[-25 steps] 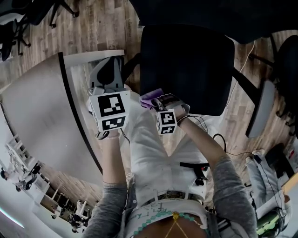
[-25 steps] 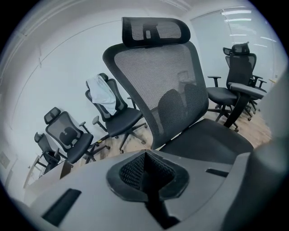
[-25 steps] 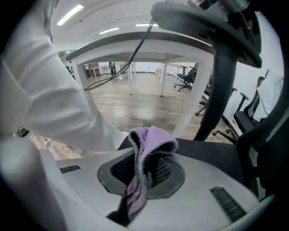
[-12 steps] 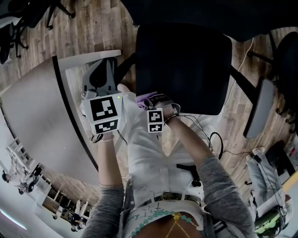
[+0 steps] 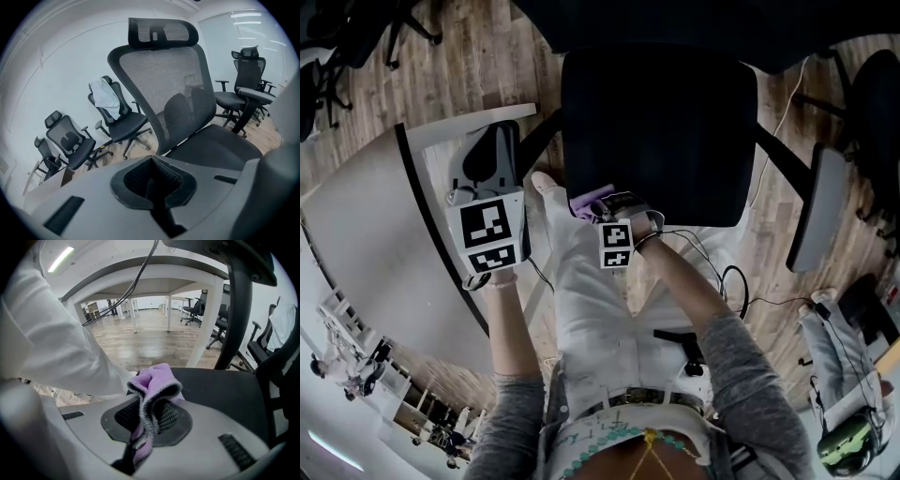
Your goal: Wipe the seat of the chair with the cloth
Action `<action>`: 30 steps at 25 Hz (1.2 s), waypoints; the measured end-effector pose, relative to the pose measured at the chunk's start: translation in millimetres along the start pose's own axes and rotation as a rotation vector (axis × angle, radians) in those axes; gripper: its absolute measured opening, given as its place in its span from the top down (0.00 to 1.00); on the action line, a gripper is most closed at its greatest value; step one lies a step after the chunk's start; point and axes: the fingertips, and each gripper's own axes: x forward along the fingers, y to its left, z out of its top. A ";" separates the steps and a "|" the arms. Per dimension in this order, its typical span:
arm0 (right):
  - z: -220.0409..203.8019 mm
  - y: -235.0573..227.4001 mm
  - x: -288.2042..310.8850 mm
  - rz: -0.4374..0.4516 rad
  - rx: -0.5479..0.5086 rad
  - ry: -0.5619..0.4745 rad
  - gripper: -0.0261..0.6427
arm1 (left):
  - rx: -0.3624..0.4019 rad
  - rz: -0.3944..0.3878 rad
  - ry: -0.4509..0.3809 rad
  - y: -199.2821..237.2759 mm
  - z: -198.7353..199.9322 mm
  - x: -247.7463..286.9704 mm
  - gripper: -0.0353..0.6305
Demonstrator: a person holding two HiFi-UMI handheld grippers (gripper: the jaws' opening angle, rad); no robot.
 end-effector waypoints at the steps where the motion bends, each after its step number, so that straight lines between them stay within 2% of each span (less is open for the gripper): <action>1: -4.4 2.0 -1.2 0.000 -0.002 0.003 0.89 | 0.001 0.001 0.000 0.2 -0.1 0.0 0.94; 8: -35.0 17.0 -10.7 0.009 -0.060 0.036 0.89 | 0.002 0.001 -0.001 1.3 -0.5 -0.3 0.94; 16: -57.3 22.6 -18.9 0.009 0.009 0.054 0.89 | 0.012 0.008 0.002 2.1 -0.5 -1.0 0.94; 30: -78.5 24.1 -26.6 0.002 0.065 0.062 0.89 | 0.030 0.023 0.007 2.9 -2.0 -0.4 0.94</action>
